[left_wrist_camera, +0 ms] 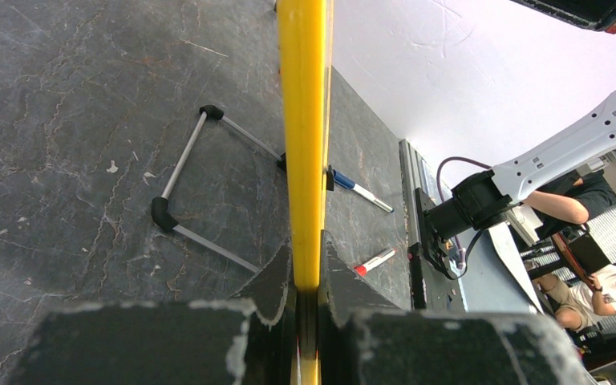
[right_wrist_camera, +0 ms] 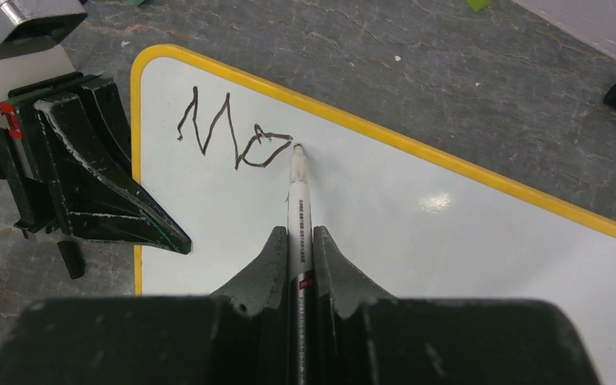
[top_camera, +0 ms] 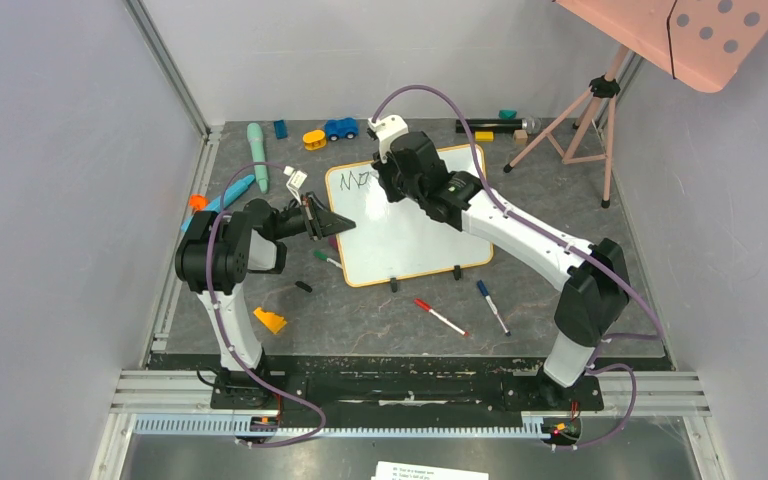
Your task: Write a sentence on the whiteboard
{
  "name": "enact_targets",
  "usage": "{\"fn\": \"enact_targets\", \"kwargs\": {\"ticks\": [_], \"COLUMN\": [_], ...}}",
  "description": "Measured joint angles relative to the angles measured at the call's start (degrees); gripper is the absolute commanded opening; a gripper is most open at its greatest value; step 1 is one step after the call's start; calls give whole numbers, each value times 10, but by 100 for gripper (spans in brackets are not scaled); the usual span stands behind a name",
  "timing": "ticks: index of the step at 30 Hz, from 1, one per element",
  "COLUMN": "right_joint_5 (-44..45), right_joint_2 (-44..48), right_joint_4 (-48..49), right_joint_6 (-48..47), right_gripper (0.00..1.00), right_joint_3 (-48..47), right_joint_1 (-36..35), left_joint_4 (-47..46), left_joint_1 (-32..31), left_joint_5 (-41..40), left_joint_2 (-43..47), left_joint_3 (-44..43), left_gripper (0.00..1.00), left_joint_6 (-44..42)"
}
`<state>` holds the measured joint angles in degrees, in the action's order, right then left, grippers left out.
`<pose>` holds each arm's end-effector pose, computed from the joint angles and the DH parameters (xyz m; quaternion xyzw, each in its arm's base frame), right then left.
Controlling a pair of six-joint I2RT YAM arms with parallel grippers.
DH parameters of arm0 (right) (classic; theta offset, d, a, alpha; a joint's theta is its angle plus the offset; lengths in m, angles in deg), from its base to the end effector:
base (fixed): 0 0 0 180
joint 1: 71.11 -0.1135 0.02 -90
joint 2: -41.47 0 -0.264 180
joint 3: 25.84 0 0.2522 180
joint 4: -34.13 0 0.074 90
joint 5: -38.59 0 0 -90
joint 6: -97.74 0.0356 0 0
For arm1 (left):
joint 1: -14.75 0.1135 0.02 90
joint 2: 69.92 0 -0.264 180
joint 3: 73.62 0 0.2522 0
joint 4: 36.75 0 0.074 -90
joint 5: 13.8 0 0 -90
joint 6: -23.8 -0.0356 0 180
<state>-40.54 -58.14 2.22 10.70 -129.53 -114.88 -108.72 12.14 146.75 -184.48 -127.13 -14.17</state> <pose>0.3022 0.2802 0.3409 -0.2514 0.8161 0.1294 0.5040 0.3342 -0.0488 0.1492 0.1873 0.6583 -0.6156 0.3906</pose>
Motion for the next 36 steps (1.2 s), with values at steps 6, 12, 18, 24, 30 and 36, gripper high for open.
{"fn": "enact_targets", "kwargs": {"ticks": [6, 12, 18, 24, 30, 36], "right_joint_5": [1, 1, 0, 0, 2, 6], "right_joint_2": [-3, 0, 17, 18, 18, 18], "right_joint_4": [0, 3, 0, 0, 0, -4], "right_joint_6": [0, 0, 0, 0, 0, 0], "right_gripper": [0, 0, 0, 0, 0, 0], "right_joint_3": [-4, 4, 33, 36, 35, 33], "right_joint_1": [0, 0, -1, -2, -2, -2], "left_joint_4": [0, 0, 1, 1, 1, 1], "left_joint_1": [0, 0, 0, 0, 0, 0], "left_joint_5": [0, 0, 0, 0, 0, 0], "left_joint_2": [0, 0, 0, 0, 0, 0], "left_joint_3": [0, 0, 0, 0, 0, 0], "left_gripper": [2, 2, 2, 2, 2, 2], "left_joint_6": [0, 0, 0, 0, 0, 0]}}
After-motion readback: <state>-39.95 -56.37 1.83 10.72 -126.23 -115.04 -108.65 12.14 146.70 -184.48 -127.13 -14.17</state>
